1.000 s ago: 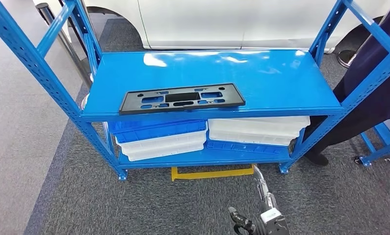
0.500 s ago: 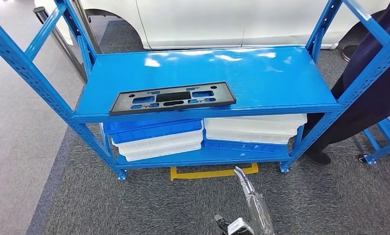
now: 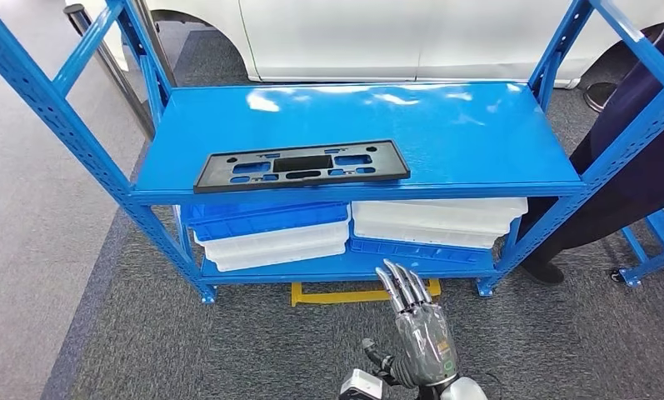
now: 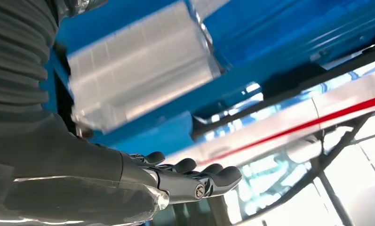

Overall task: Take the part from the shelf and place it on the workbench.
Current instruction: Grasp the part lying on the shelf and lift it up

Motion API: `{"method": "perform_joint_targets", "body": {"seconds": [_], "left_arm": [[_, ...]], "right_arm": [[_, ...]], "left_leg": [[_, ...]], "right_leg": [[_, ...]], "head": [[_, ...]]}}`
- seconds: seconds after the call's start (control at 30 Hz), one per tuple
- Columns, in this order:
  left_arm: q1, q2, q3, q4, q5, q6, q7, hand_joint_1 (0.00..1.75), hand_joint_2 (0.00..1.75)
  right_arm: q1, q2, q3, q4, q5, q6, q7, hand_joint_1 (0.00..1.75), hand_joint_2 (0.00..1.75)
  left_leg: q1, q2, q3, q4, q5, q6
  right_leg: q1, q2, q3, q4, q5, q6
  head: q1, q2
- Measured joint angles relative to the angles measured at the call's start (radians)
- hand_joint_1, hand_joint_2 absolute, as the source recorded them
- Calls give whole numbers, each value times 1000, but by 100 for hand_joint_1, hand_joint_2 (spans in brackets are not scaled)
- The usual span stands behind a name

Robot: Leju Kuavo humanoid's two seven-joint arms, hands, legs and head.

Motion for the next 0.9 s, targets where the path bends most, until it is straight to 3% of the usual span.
{"method": "perform_joint_targets", "body": {"seconds": [0.07,0.13,0.17,0.2,0.23,0.27,0.33,0.37,0.47,0.53,0.63,0.67,0.7,0.73,0.83,0.9], "left_arm": [[-6,0,9,2,-17,-14,0,0,0],[-18,3,23,5,-50,-46,2,0,0],[-24,4,28,6,-66,-64,2,0,0],[-27,5,33,6,-78,-75,3,0,0],[-30,5,36,7,-87,-80,3,0,0],[-31,5,39,7,-94,-82,2,0,0],[-34,6,43,9,-104,-80,-2,0,0],[-36,7,44,9,-106,-78,-2,0,0],[-39,9,51,10,-107,-74,-2,0,0],[-38,11,54,11,-110,-73,-2,0,0],[-38,14,56,12,-117,-73,-3,0,0],[-38,15,56,13,-118,-74,-3,0,0],[-37,15,57,14,-119,-76,-4,0,0],[-36,16,58,14,-119,-81,-4,0,0],[-36,23,64,14,-119,-101,-9,0,0],[-37,26,68,14,-120,-111,-14,0,0]], "right_arm": [[-75,-24,63,28,72,-12,54,0,175],[-168,-52,160,72,225,-29,171,0,175],[-205,-66,208,92,315,-37,237,0,175],[-233,-77,247,106,384,-40,288,0,175],[-261,-88,284,119,423,-38,327,0,175],[-289,-98,318,131,439,-34,358,0,175],[-345,-116,385,154,441,-25,407,0,175],[-364,-123,414,165,441,-23,419,0,175],[-382,-129,468,194,441,-23,422,0,175],[-388,-128,482,209,441,-23,417,0,175],[-394,-125,498,233,441,-24,411,0,175],[-393,-124,504,240,441,-25,408,0,175],[-392,-123,507,247,441,-26,401,0,175],[-390,-120,509,253,441,-28,390,0,175],[-378,-96,502,269,441,-38,334,0,175],[-363,-72,487,278,441,-45,293,0,175]], "left_leg": [[4,5,2,-9,8,7],[3,10,-1,-9,9,10],[3,10,-1,-8,9,11],[3,9,0,-8,8,11],[3,6,1,-6,7,10],[4,4,2,-2,5,7],[2,0,-2,9,-2,-3],[1,-1,-5,13,-4,-9],[2,-3,-11,15,-5,-27],[4,-3,-23,46,-30,-37],[6,-2,-102,216,-114,-46],[6,-2,-127,266,-128,-47],[6,-2,-138,284,-124,-46],[6,-2,-132,265,-100,-44],[2,-1,-48,79,-8,-31],[-4,-1,-19,16,-2,-20]], "right_leg": [[-2,2,-36,74,-46,8],[-6,3,-99,200,-101,15],[-9,3,-120,244,-110,18],[-11,3,-127,255,-101,20],[-14,3,-113,225,-72,21],[-17,3,-86,163,-32,22],[-18,5,-33,45,17,18],[-16,6,-22,15,23,13],[-11,7,-22,3,19,-5],[-14,5,-19,-4,23,-18],[-13,2,-16,-8,23,-28],[-12,1,-15,-8,22,-30],[-10,1,-14,-7,21,-31],[-8,1,-12,-7,19,-32],[-5,4,-3,-7,11,-27],[-3,4,0,-8,10,-16]], "head": [[1,0],[1,0],[1,0],[1,0],[1,0],[1,0],[1,0],[1,0],[0,0],[0,0],[0,0],[0,0],[0,0],[0,0],[0,0],[0,0]]}}
